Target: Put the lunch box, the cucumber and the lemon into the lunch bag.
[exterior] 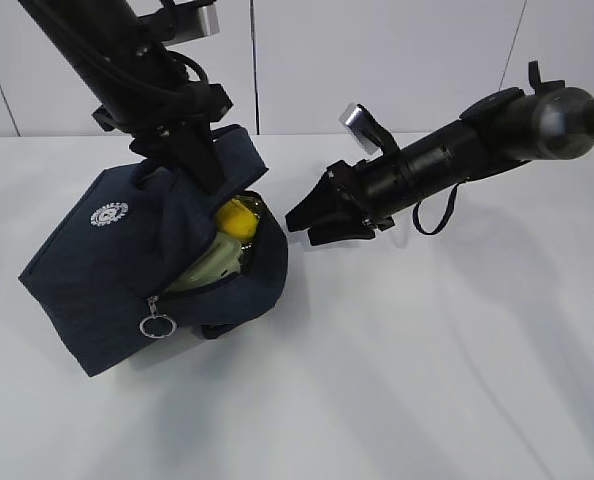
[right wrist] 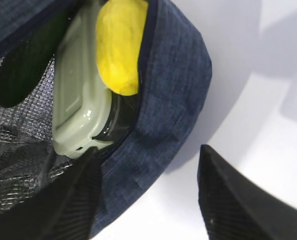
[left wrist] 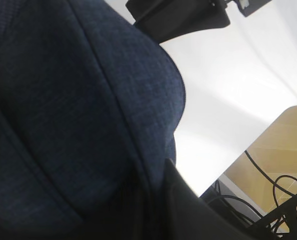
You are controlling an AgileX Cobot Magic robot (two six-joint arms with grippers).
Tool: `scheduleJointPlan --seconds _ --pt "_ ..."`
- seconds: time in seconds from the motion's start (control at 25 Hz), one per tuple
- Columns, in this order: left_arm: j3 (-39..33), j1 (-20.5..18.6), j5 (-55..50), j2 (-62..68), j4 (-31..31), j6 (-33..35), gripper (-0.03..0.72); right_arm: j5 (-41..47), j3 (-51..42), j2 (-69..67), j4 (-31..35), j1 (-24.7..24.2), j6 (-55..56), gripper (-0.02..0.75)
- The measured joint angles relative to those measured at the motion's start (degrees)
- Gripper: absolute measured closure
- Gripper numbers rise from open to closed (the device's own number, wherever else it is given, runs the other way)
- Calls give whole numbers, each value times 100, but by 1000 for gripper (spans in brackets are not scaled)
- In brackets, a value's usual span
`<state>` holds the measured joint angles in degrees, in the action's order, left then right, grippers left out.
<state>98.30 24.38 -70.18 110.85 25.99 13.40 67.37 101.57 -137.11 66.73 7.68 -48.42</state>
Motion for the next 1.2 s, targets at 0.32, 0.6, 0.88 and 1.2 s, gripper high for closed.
scheduleJointPlan --seconds 0.32,0.6,0.88,1.2 --pt "0 0 0 0 11 0 682 13 4 -387 289 292 75 282" --pt "0 0 -4 0 11 0 682 3 4 -426 370 489 54 462" --pt "0 0 -18 0 11 0 682 3 4 -426 499 452 41 727" --pt "0 0 -18 0 173 0 682 3 4 -212 670 260 19 731"
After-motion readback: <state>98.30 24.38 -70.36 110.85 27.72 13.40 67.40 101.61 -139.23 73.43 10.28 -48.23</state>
